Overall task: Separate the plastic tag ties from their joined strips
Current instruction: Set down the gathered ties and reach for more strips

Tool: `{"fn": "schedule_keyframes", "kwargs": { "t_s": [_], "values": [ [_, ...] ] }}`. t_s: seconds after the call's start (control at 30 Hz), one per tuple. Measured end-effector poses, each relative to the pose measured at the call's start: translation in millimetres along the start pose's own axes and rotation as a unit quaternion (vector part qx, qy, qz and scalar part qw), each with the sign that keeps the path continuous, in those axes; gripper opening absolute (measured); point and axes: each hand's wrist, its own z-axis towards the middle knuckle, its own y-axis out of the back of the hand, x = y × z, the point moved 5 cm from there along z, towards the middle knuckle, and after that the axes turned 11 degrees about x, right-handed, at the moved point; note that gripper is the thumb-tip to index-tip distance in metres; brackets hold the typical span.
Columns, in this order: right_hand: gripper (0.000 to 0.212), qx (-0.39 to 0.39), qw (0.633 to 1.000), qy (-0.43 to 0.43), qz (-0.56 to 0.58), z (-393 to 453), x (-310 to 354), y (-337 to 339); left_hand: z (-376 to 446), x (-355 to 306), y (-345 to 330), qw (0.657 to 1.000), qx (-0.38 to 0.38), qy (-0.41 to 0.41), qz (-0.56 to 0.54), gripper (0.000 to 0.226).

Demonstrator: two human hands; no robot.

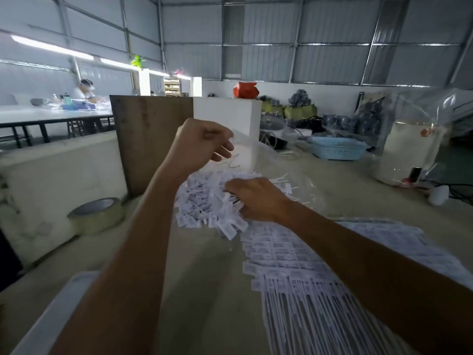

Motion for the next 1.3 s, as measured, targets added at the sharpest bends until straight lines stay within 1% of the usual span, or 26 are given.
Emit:
{"fn": "schedule_keyframes", "kwargs": {
  "t_s": [0.03, 0.07, 0.1, 0.17, 0.27, 0.33, 0.37, 0.4, 0.47, 0.5, 0.53, 0.6, 0.63, 0.67, 0.73, 0.77, 0.83, 0.9, 0.97, 1.03, 1.1, 1.13, 1.2, 1.3],
  "values": [
    [0.033, -0.001, 0.996, -0.055, -0.070, 2.7, -21.7, -1.4, 1.4, -1.2, 1.1, 1.000, -0.006, 0.002, 0.021, 0.012],
    [0.031, -0.010, 0.985, -0.093, -0.143, 6.6, -36.8, -2.1, 2.6, -3.0, 0.9, 0.999, -0.010, 0.000, 0.040, 0.012],
    [0.033, -0.012, 0.974, -0.126, -0.190, 12.3, -48.3, -1.6, 3.9, -5.2, 0.4, 0.998, -0.012, -0.004, 0.058, 0.011],
    [0.044, 0.025, 0.962, -0.154, -0.222, 27.0, -58.8, 0.4, 5.4, -10.1, -3.3, 0.996, -0.010, -0.011, 0.088, 0.011],
    [0.049, 0.069, 0.963, -0.163, -0.205, 59.7, -48.9, 5.9, 7.2, -14.3, -8.1, 0.994, -0.016, 0.000, 0.109, 0.012],
    [0.056, 0.047, 0.961, -0.163, -0.217, 82.4, -39.5, 10.5, 7.8, -16.9, -9.0, 0.993, -0.024, -0.005, 0.116, 0.012],
    [0.060, 0.032, 0.953, -0.176, -0.245, 90.1, -36.6, 11.7, 8.0, -17.7, -9.9, 0.993, -0.023, -0.010, 0.119, 0.012],
    [0.063, 0.035, 0.942, -0.196, -0.269, 95.1, -37.7, 8.8, 7.5, -18.0, -10.8, 0.992, -0.020, -0.015, 0.121, 0.012],
    [0.067, 0.100, 0.923, -0.236, -0.288, 100.1, -47.1, -3.9, 6.1, -17.7, -11.6, 0.992, -0.017, -0.020, 0.126, 0.012],
    [0.072, 0.129, 0.919, -0.241, -0.284, 100.8, -49.7, -8.6, 5.5, -16.8, -11.3, 0.991, -0.017, -0.021, 0.130, 0.013],
    [0.078, 0.127, 0.924, -0.235, -0.272, 102.9, -50.1, -9.5, 5.0, -16.1, -10.4, 0.991, -0.017, -0.023, 0.134, 0.013],
    [0.086, 0.050, 0.942, -0.208, -0.259, 107.3, -44.5, -0.7, 4.9, -15.6, -7.7, 0.991, -0.023, -0.023, 0.131, 0.013],
    [0.083, 0.026, 0.941, -0.201, -0.270, 107.7, -42.7, 3.0, 5.2, -16.2, -7.0, 0.991, -0.025, -0.024, 0.128, 0.013],
    [0.075, 0.033, 0.933, -0.207, -0.293, 107.4, -44.3, 3.2, 5.2, -17.2, -7.3, 0.991, -0.027, -0.025, 0.129, 0.013],
    [0.062, 0.086, 0.912, -0.238, -0.323, 103.9, -53.1, 0.0, 5.6, -20.7, -10.0, 0.990, -0.023, -0.032, 0.137, 0.014],
    [0.061, 0.098, 0.909, -0.239, -0.327, 101.0, -54.6, 0.0, 5.3, -22.2, -11.2, 0.989, -0.020, -0.035, 0.142, 0.014],
    [0.067, 0.084, 0.914, -0.199, -0.343, 92.9, -46.5, 4.9, 4.4, -24.3, -11.7, 0.987, -0.018, -0.038, 0.154, 0.014],
    [0.077, 0.079, 0.912, -0.125, -0.383, 74.5, -27.2, 5.3, 3.9, -24.8, -9.8, 0.986, -0.016, -0.036, 0.161, 0.012],
    [0.072, 0.043, 0.921, -0.036, -0.386, 37.0, -5.5, 3.9, 3.3, -26.3, -9.8, 0.984, -0.025, -0.043, 0.169, 0.015],
    [0.059, -0.002, 0.951, 0.048, -0.304, -19.6, 16.1, 1.8, 1.6, -29.6, -11.7, 0.982, -0.042, -0.053, 0.179, 0.020],
    [0.044, -0.044, 0.969, 0.095, -0.223, -90.4, 29.8, 0.3, 1.3, -38.9, -16.5, 0.981, -0.051, -0.066, 0.177, 0.024],
    [0.037, -0.066, 0.972, 0.096, -0.203, -126.8, 31.3, -0.6, 1.4, -46.2, -19.5, 0.980, -0.046, -0.072, 0.182, 0.025],
    [0.028, -0.100, 0.978, 0.061, -0.175, -193.3, 25.9, -3.4, 0.1, -63.5, -23.3, 0.974, -0.026, -0.079, 0.212, 0.024],
    [0.024, -0.099, 0.984, -0.031, -0.146, -260.9, 5.9, -7.5, -10.3, -94.7, -25.8, 0.970, -0.022, -0.107, 0.217, 0.019]
  ]
}}
